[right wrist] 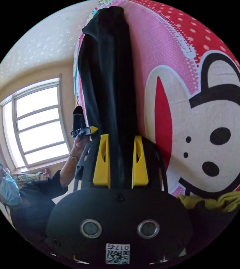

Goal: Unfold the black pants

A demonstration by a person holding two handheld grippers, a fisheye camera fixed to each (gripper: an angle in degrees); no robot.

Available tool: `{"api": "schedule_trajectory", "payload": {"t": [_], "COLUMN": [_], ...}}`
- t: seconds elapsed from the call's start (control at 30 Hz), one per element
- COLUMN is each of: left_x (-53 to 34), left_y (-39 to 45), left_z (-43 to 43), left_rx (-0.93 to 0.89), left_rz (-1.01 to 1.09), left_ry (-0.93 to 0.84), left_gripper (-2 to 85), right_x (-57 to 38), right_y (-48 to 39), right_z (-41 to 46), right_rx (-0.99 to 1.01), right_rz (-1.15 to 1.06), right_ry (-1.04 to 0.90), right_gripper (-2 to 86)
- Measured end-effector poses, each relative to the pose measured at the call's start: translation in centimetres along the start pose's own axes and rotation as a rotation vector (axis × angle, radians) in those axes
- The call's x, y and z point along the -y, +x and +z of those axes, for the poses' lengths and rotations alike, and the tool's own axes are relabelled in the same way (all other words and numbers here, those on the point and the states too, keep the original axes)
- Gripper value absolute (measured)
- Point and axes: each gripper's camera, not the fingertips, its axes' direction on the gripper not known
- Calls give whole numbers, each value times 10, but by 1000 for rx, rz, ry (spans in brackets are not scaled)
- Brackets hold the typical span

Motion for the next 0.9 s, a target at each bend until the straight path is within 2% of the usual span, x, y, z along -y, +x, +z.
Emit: {"api": "schedule_trajectory", "payload": {"t": [0.1,0.17,0.27,0.33,0.4,0.53,0.63,0.7,0.77,0.83,0.9], "left_x": [-13,-35,-97,-160,-211,-314,-356,-356,-340,-293,-246], "left_y": [10,35,91,157,219,370,445,468,477,457,421], "left_z": [-3,-14,-44,-66,-81,-113,-135,-145,-151,-152,-154], "left_rx": [28,27,-119,-190,-177,-38,-17,14,84,216,189], "left_rz": [8,91,251,399,521,778,938,932,898,808,682], "left_ry": [7,49,164,203,225,273,341,383,414,416,391], "left_gripper": [48,43,42,42,42,42,43,44,44,44,43], "right_x": [-9,-38,-95,-134,-172,-259,-293,-294,-266,-231,-189], "right_y": [-7,-34,-93,-142,-199,-330,-394,-418,-432,-425,-406], "right_z": [-11,-29,-66,-86,-105,-154,-183,-192,-192,-179,-162], "right_rx": [151,308,404,443,449,353,339,279,197,110,71], "right_rz": [-51,-179,-356,-490,-634,-940,-1091,-1109,-1034,-958,-866], "right_ry": [52,91,164,154,140,156,202,233,224,196,178], "right_gripper": [55,37,22,16,12,6,4,4,4,5,6]}}
